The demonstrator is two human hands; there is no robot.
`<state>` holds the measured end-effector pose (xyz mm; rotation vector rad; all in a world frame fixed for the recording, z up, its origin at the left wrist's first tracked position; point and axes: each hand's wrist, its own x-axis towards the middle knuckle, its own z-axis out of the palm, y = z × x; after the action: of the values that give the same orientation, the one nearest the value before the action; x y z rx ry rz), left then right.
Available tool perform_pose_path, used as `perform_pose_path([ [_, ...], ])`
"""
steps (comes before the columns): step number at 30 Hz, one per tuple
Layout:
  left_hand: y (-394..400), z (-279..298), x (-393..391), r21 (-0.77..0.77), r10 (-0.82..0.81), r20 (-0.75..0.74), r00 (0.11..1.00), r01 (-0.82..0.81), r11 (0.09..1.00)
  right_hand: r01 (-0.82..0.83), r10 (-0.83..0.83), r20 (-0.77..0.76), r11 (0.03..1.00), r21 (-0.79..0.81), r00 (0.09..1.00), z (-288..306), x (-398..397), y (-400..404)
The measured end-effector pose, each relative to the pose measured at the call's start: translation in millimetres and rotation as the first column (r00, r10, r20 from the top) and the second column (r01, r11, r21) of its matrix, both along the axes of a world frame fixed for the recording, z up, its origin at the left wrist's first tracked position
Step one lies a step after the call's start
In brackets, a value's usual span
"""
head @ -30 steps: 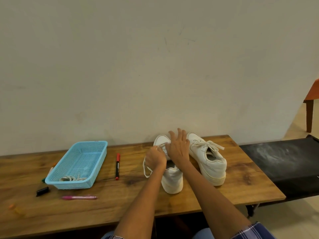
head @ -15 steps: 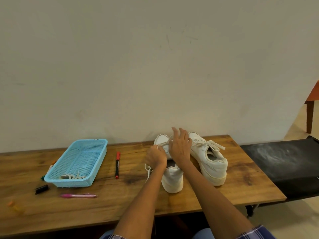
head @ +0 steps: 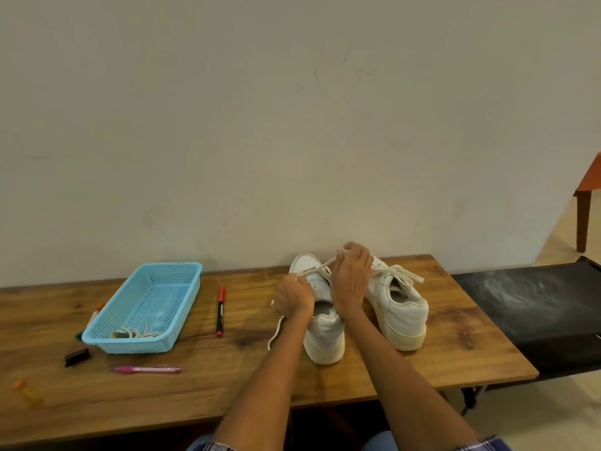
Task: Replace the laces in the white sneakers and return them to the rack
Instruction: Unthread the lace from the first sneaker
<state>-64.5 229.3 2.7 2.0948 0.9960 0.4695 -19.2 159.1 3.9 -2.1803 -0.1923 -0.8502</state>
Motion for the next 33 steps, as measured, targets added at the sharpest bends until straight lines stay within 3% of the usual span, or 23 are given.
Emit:
perform_pose_path([
  [1,0,0,0,0.001,0.000,0.001,1.000,0.000,1.000,-0.049,0.048,-0.041,0.999,-0.006,0.998,0,0,1],
  [3,-1,1,-1,0.009,0.001,0.001,1.000,-0.001,1.000,-0.115,0.079,-0.142,0.957,-0.266,0.987,-4,4,4],
  [5,-2,3,-2,0.013,0.007,0.003,1.000,-0.007,1.000,-0.304,0.144,-0.331,0.806,-0.507,0.933,-5,7,7],
  [8,-2,4,-2,0.002,0.007,0.007,1.000,-0.007,1.000,-0.506,0.213,-0.514,0.675,-0.537,0.831,-2,10,12],
  [10,-2,3,-1,-0.002,0.016,0.010,1.000,-0.016,1.000,-0.484,0.253,-0.461,0.717,-0.501,0.851,-2,10,11],
  [14,-1,1,-1,0.009,0.017,0.026,1.000,-0.017,1.000,-0.171,0.139,-0.137,0.951,-0.259,0.981,-5,8,3],
  [17,-3,2,-3,0.008,0.014,0.033,0.999,-0.015,1.000,-0.136,0.121,-0.077,0.962,-0.235,0.990,-6,6,2],
  [19,-3,3,-3,0.005,0.019,0.033,0.999,-0.019,1.000,-0.246,0.160,-0.239,0.886,-0.393,0.958,-5,7,5],
  [21,-3,4,-3,-0.007,0.019,0.025,1.000,-0.019,1.000,-0.379,0.167,-0.390,0.732,-0.566,0.905,-3,8,8],
  [24,-2,5,-3,-0.009,0.012,0.023,1.000,-0.012,1.000,-0.456,0.156,-0.446,0.528,-0.716,0.881,-3,9,17],
  [26,-2,4,-3,-0.003,0.010,0.025,1.000,-0.010,1.000,-0.437,0.177,-0.416,0.574,-0.693,0.892,-2,10,16],
  [29,-2,4,-3,0.002,0.008,0.024,1.000,-0.008,1.000,-0.178,0.087,-0.209,0.864,-0.470,0.974,-3,8,8],
  [30,-2,5,-3,0.002,0.006,0.019,1.000,-0.006,1.000,-0.089,0.031,-0.157,0.921,-0.379,0.987,-2,6,5],
  [31,-2,4,-3,0.004,0.004,0.016,1.000,-0.004,1.000,-0.044,0.010,-0.109,0.947,-0.319,0.994,-4,5,4],
  [33,-2,4,-3,0.009,-0.003,0.012,1.000,0.002,1.000,-0.125,0.082,-0.141,0.935,-0.333,0.987,-4,5,3],
])
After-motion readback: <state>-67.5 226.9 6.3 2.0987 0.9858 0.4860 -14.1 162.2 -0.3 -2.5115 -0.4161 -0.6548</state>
